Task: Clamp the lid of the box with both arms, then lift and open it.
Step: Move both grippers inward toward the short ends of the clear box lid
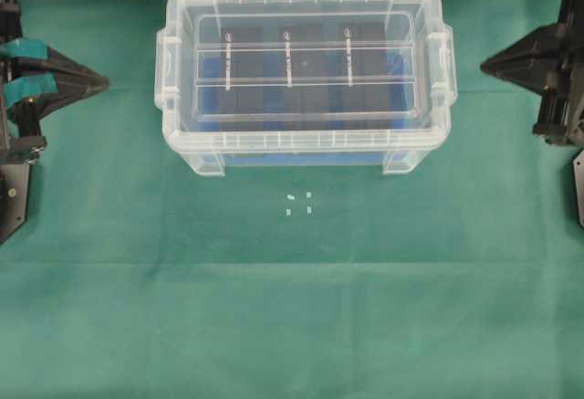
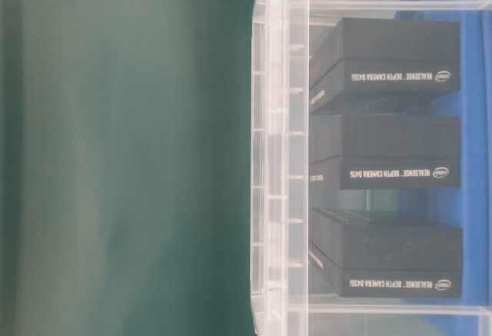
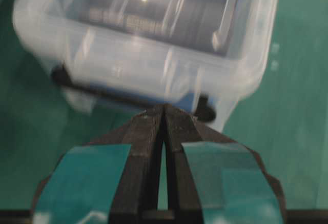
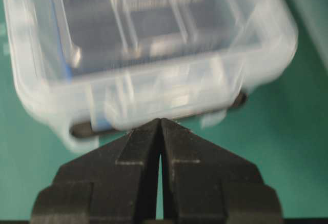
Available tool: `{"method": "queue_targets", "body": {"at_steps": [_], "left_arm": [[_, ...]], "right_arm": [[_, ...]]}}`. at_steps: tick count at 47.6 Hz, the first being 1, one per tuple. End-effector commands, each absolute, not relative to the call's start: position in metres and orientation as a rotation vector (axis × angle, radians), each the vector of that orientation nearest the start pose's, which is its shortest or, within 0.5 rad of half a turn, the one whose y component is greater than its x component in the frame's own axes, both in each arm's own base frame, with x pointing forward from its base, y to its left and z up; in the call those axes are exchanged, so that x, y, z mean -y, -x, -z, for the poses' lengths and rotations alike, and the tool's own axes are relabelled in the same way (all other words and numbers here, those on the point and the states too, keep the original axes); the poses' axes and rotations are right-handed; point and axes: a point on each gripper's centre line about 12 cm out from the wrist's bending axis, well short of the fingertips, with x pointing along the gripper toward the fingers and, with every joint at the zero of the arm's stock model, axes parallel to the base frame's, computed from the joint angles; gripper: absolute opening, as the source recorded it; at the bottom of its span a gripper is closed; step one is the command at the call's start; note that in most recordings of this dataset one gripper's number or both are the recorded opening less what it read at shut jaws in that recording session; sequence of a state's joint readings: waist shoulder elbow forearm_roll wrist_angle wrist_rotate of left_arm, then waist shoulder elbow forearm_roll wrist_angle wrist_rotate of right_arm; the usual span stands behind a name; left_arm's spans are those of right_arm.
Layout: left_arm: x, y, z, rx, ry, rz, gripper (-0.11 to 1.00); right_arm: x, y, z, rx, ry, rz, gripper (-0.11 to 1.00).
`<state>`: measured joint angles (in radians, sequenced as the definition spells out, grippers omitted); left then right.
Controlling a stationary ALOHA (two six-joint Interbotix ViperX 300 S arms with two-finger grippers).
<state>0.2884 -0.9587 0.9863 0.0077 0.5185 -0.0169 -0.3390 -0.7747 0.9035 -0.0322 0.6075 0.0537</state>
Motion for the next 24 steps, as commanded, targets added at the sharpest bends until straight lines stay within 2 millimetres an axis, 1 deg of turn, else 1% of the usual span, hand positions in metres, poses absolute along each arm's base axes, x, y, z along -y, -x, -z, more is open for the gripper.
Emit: {"method": "queue_targets", "body": {"at_steps": [1,6,13,24], "left_arm": [[-0.056,-0.18,-0.286,-0.58,0.097,-0.299,0.01],[-0.056,-0.176,-0.283,-0.641,0.105,-0.303,0.01],[-0.056,-0.171,-0.278,-0.714,0.12,-0.307,0.01],[-0.057,-0.167,-0.274,-0.753,0.132,-0.321,0.01]], "right_arm": [[0.077,-0.209,-0.269,-0.771,-0.155,0.356,0.0],[0.078,-0.209,-0.261,-0.858,-0.168,0.356,0.0],[0.079,-0.209,-0.255,-0.955,-0.168,0.359,0.0],[0.082,-0.213,-0.26,-0.945,-0.148,0.366,0.0]]}}
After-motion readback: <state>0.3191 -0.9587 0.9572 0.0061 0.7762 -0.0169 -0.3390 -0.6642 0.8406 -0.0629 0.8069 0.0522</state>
